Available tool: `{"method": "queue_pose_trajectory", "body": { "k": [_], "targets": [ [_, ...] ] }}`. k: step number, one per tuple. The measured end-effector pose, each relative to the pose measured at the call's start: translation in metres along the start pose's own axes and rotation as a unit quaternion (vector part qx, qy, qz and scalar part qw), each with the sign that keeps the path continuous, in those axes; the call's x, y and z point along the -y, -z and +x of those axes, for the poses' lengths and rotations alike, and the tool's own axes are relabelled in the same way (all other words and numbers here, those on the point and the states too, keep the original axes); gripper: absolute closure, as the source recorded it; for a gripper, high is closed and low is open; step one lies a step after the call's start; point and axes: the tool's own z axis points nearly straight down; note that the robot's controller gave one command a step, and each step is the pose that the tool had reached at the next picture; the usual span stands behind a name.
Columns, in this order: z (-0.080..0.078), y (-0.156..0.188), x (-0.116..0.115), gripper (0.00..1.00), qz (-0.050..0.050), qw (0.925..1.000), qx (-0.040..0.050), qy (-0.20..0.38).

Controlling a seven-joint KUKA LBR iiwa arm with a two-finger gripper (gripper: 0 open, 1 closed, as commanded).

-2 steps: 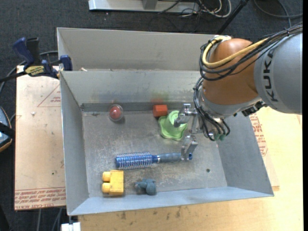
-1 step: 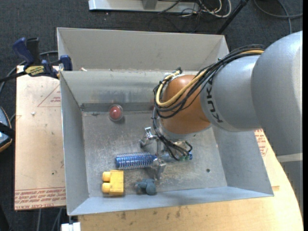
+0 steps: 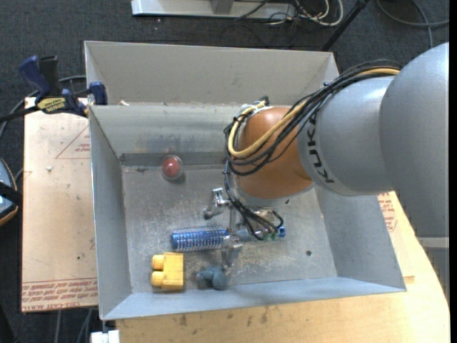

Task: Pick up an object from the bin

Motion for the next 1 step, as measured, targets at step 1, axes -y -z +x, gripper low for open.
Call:
{"method": "queue_pose_trajectory", "body": {
  "k": [1],
  "targets": [
    [-0.0008,-0.0012,0.0121,0.00,0.000,0.9994,-0.0006,-0.035]
  ]
}}
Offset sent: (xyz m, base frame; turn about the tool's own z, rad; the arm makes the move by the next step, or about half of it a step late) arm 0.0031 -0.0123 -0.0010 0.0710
